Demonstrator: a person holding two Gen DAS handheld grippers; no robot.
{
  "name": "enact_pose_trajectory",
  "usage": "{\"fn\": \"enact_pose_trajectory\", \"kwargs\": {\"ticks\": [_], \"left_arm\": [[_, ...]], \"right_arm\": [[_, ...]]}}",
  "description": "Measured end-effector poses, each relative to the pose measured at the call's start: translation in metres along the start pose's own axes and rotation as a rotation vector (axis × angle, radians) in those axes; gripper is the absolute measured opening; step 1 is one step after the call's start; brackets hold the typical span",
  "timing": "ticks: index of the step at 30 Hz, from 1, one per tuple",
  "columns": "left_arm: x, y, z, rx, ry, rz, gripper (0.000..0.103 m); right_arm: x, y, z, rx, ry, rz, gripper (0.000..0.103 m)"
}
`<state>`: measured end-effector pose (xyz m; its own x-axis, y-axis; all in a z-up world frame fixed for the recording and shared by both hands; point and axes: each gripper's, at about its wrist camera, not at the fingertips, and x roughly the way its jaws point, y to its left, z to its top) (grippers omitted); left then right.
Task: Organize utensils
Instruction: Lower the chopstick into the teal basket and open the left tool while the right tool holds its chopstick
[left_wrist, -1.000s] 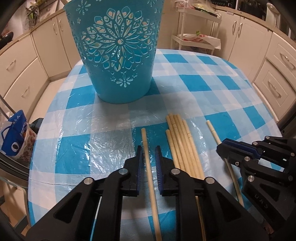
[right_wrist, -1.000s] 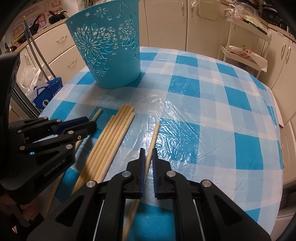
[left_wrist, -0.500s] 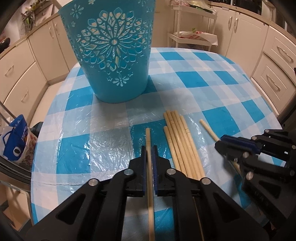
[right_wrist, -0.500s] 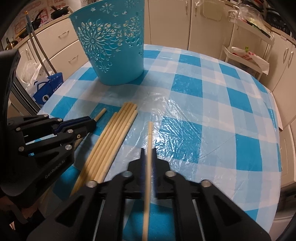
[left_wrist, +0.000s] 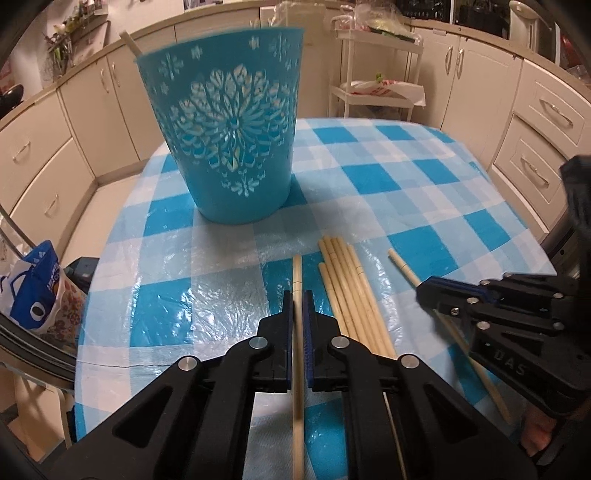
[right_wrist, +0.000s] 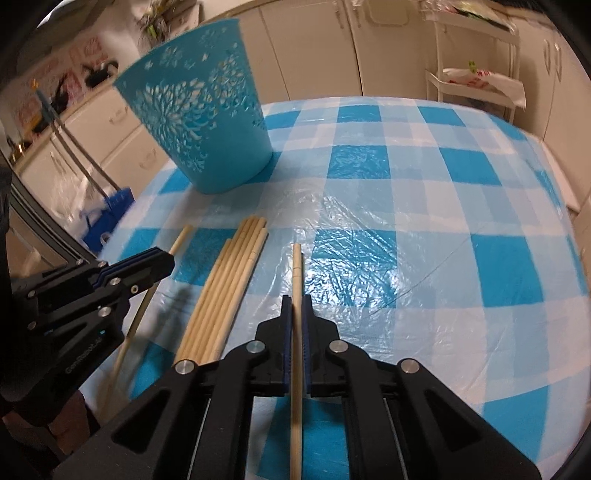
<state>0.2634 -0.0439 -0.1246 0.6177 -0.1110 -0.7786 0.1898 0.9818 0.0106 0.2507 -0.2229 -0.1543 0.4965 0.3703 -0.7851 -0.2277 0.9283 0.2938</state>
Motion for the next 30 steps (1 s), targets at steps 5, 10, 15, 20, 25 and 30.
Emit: {"fn": "enact_pose_trajectory", "kwargs": {"ticks": [5,10,15,20,25,30], "left_arm": [[-0.027,0.005,0.006,-0.014,-0.08,-0.019,0.005],[-0.069,0.021,0.022,-0.049,-0.233,-0.063,0.005],[-0.111,0.046,0.054,-0.08,-0.4,-0.061,0.005],[-0.138,0.073,0.103,-0.136,-0.539,-0.022,0.005],[-0.143,0.089,0.145,-0.196,-0.624,-0.012,0.005],[-0.136,0.097,0.176,-0.25,-0.697,-0.005,0.005]], "right_arm": [[-0.007,-0.01,-0.003,0.068,-0.059,0.017,0.006],[-0.01,-0.014,-0.003,0.095,-0.084,0.011,0.006],[-0.008,-0.016,-0.003,0.099,-0.074,0.015,0.006],[-0.004,-0.017,-0.003,0.098,-0.058,0.026,0.006],[-0.003,-0.018,-0.003,0.103,-0.059,0.033,0.006],[-0.003,-0.018,-0.003,0.105,-0.061,0.034,0.006]]}}
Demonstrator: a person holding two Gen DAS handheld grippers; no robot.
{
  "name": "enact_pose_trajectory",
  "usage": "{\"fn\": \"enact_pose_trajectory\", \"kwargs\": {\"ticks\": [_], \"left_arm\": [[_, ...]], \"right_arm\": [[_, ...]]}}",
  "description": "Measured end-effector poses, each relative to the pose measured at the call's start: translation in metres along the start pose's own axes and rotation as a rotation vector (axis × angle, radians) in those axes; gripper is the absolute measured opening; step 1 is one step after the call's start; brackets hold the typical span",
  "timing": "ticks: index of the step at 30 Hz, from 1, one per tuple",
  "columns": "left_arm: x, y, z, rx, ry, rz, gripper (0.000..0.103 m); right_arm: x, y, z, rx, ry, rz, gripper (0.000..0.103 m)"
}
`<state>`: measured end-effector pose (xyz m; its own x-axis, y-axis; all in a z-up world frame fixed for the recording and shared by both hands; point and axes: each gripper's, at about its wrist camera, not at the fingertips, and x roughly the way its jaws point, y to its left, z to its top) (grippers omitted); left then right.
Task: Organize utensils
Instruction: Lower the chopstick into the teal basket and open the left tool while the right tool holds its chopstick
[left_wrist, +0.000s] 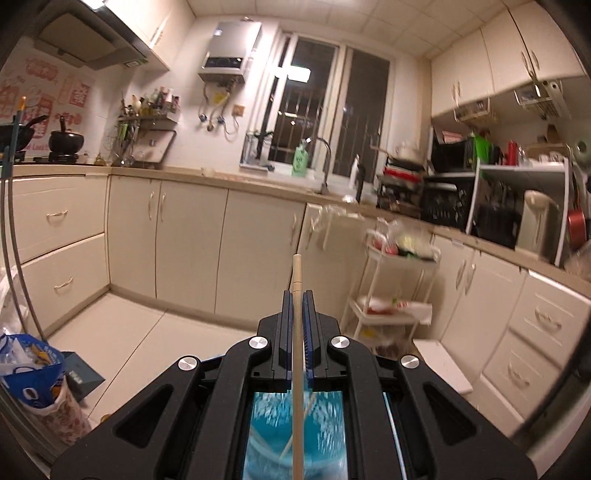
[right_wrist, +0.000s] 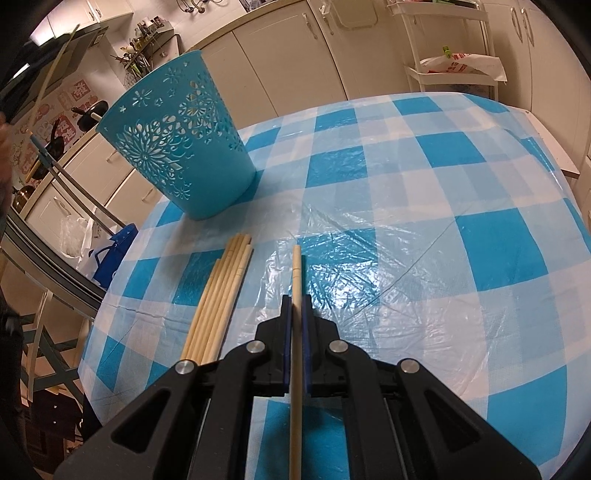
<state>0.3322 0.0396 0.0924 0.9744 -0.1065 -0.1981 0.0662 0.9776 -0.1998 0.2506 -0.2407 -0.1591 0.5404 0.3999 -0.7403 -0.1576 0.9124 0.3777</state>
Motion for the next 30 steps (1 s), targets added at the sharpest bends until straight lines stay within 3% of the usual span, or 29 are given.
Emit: {"fn": "enact_pose_trajectory", "kwargs": {"ticks": [8,15,23,30], "left_arm": [[0.048,-0.002,0.002,-0.062,-0.053,0.044,0.005],[0.074,-0.007,-0.024,-0.08,-0.026,0.08,0.005],[0.074,-0.012,-0.054,-0.045,0.005,0.099,0.005],[0.067,-0.008,-0.049,-0.071,-0.003,0.083,0.005]], "right_arm": [[0.0,0.0,0.0,0.001,-0.001,0.001,0.006],[0.0,0.0,0.001,0.003,-0.001,0.002,0.006],[0.001,-0.001,0.001,0.006,-0.001,0.005,0.006],[0.001,-0.001,0.001,0.006,-0.001,0.006,0.006]]}}
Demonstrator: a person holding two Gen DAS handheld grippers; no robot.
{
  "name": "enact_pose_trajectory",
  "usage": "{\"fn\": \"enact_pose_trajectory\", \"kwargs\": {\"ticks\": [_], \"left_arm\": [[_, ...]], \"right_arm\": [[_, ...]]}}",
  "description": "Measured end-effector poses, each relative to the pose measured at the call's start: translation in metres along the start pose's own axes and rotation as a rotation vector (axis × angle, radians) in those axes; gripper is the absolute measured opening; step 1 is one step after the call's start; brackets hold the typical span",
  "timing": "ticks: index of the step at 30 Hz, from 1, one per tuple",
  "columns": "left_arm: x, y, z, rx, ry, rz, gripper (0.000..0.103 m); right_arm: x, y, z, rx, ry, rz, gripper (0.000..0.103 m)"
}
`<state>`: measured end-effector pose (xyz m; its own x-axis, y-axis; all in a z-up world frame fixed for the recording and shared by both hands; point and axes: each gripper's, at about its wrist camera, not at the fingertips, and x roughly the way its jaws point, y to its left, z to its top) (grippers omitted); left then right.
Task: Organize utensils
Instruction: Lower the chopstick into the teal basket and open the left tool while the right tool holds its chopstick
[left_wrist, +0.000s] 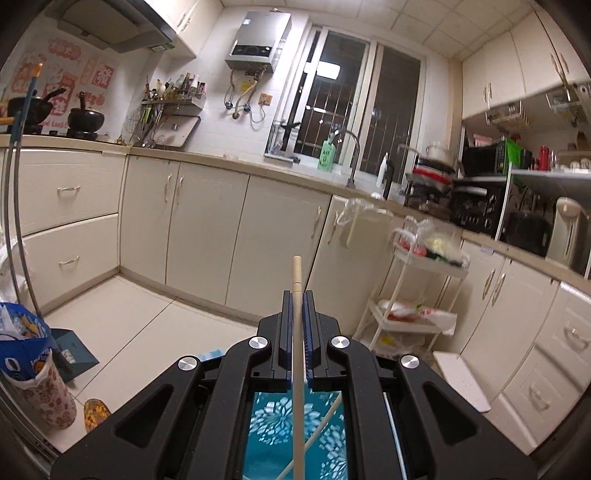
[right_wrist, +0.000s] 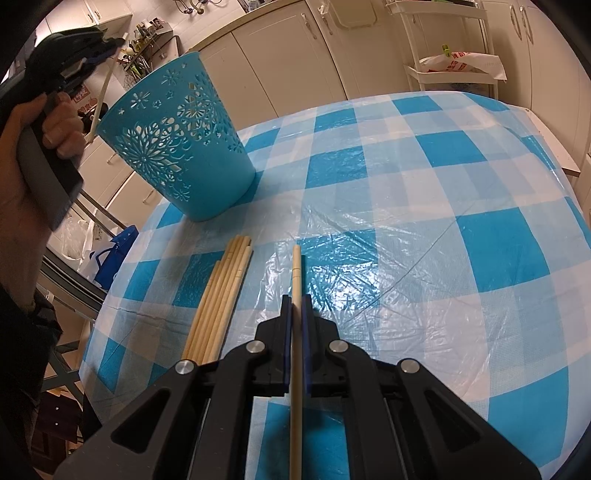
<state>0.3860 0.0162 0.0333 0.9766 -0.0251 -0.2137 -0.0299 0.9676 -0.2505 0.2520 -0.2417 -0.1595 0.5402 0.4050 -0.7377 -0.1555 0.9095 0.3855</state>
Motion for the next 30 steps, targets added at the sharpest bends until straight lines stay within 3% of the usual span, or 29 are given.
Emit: {"fn": "enact_pose_trajectory", "kwargs": {"ticks": [8,30], "left_arm": [[-0.005,-0.005,0.033,-0.017,-0.084,-0.012,0.005],[0.01,-0.005,0.039,-0.021,-0.134,0.023,0.005]], "right_arm": [[0.0,0.0,0.0,0.005,0.0,0.005,0.006],[0.0,-0.002,0.001,0.013,0.001,0.012,0.006]]}}
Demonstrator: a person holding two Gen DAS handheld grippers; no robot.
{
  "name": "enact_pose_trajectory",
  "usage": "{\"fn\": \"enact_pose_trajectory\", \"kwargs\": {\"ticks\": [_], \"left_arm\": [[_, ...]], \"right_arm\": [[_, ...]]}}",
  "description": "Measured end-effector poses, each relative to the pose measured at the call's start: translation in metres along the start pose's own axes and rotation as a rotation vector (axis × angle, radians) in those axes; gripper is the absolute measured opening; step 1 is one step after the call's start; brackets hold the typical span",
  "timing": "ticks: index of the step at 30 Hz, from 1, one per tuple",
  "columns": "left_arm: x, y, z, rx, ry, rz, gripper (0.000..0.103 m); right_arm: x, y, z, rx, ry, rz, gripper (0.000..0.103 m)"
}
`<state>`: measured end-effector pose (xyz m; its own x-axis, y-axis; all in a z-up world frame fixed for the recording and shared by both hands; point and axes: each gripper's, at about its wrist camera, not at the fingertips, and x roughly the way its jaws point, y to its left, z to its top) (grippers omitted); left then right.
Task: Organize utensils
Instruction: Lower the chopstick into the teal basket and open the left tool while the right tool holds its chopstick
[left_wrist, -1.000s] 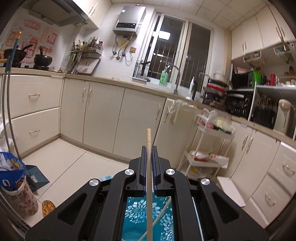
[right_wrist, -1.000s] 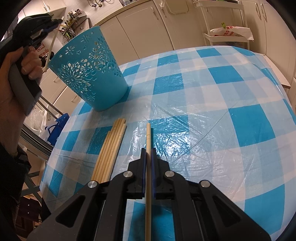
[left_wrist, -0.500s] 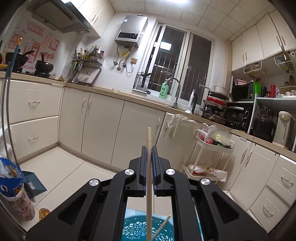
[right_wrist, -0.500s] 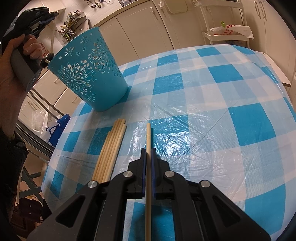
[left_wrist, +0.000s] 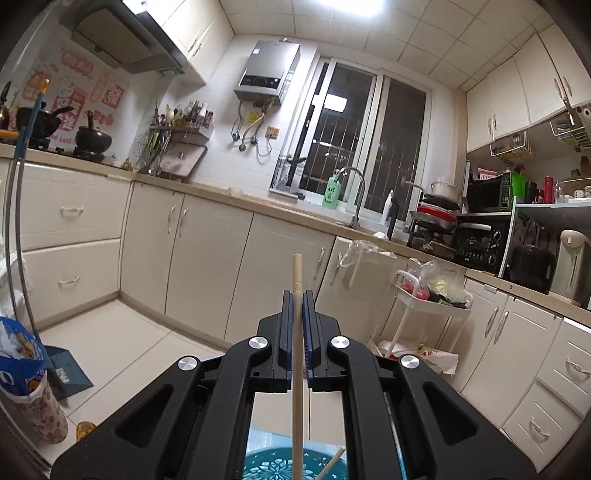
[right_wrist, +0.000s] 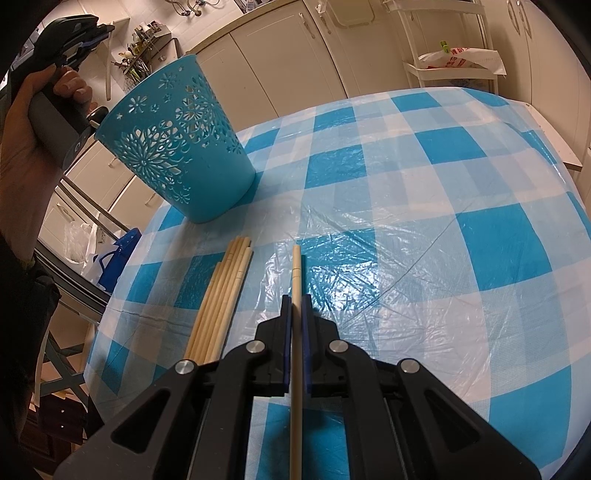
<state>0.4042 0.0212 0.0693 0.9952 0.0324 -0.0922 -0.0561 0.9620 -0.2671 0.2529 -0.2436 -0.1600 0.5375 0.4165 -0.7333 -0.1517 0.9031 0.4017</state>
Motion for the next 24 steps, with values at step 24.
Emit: {"fn": "enact_pose_trajectory", "kwargs": {"ticks": [24], "left_arm": [[-0.022,0.001,-0.066,0.146,0.239,-0.044,0.005]], "right_arm": [[-0.002,-0.003,0.002,0.023,-0.002,0.018,0.006]]}}
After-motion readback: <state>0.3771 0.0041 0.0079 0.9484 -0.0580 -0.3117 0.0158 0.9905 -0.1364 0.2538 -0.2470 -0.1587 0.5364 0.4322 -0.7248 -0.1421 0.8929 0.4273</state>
